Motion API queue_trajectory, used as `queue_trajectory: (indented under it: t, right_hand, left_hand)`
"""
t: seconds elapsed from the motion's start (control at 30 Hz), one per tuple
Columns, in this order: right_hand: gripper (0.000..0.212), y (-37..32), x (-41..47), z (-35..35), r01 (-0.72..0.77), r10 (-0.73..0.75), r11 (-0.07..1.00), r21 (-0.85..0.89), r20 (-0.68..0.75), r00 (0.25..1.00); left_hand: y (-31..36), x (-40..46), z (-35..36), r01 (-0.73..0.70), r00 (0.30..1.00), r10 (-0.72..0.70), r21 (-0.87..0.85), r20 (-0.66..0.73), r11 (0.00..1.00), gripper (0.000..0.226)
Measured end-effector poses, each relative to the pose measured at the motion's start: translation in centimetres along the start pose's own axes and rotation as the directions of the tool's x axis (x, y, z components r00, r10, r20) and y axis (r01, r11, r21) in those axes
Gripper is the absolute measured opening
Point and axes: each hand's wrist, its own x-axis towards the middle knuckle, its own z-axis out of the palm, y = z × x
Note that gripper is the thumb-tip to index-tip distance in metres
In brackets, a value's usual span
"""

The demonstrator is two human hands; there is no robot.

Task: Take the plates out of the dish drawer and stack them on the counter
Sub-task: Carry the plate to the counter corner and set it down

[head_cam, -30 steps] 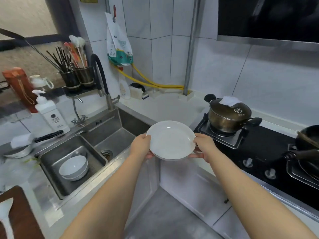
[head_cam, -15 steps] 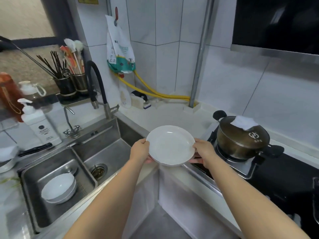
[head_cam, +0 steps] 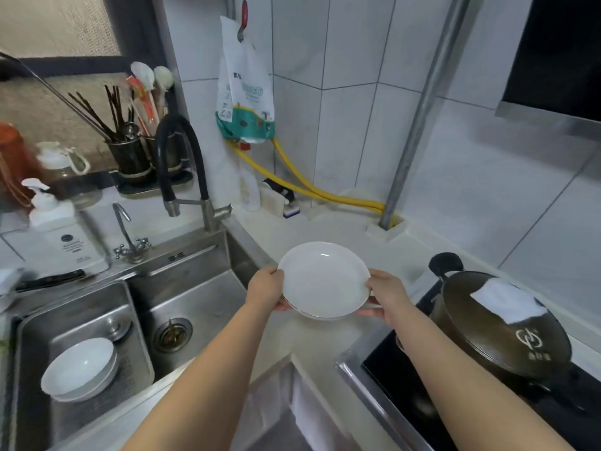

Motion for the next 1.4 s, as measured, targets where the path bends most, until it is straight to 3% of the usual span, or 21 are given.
queue_trajectory:
  t: [0.13, 0.47, 0.7, 0.83, 1.13, 1.4]
  right_hand:
    - [0.04, -0.8, 3.1, 0.9, -0.015, 0.015, 1.0, -0.017, -0.004, 1.0]
    - [0.04, -3.0, 12.0, 5.4, -0.07, 0.07, 0.998, 0.0, -0.082, 0.994]
    - [0.041, -4.4, 17.0, 7.4, -0.074, 0.082, 0.996, 0.058, -0.138, 0.987]
    - [0.035, -4.9, 19.9, 7.8, -0.105, 0.116, 0.991, 0.078, -0.155, 0.981]
    - [0.039, -4.6, 25.7, 8.0, -0.189, 0.201, 0.979, 0.079, -0.188, 0.961]
    - [0.045, -4.0, 28.9, 7.9, -0.211, 0.22, 0.975, 0.065, -0.182, 0.958]
  left_hand:
    - [0.6, 3.6, 0.5, 0.034, 0.999, -0.034, -0.01, -0.011, 0.999, 0.029]
    - [3.9, 15.3, 0.6, 0.055, 0.996, -0.066, 0.168, 0.063, 0.984, 0.015]
    - [4.9, 22.7, 0.9, -0.012, 0.99, -0.019, 0.22, 0.141, 0.976, 0.023]
    - [5.3, 25.6, 1.8, 0.035, 0.983, -0.066, 0.175, 0.173, 0.984, 0.019]
    - [4.8, 30.3, 3.7, 0.091, 0.971, -0.13, 0.194, 0.201, 0.977, 0.043]
    - [3.4, 32.8, 5.2, 0.056, 0.968, -0.113, 0.245, 0.225, 0.968, 0.041]
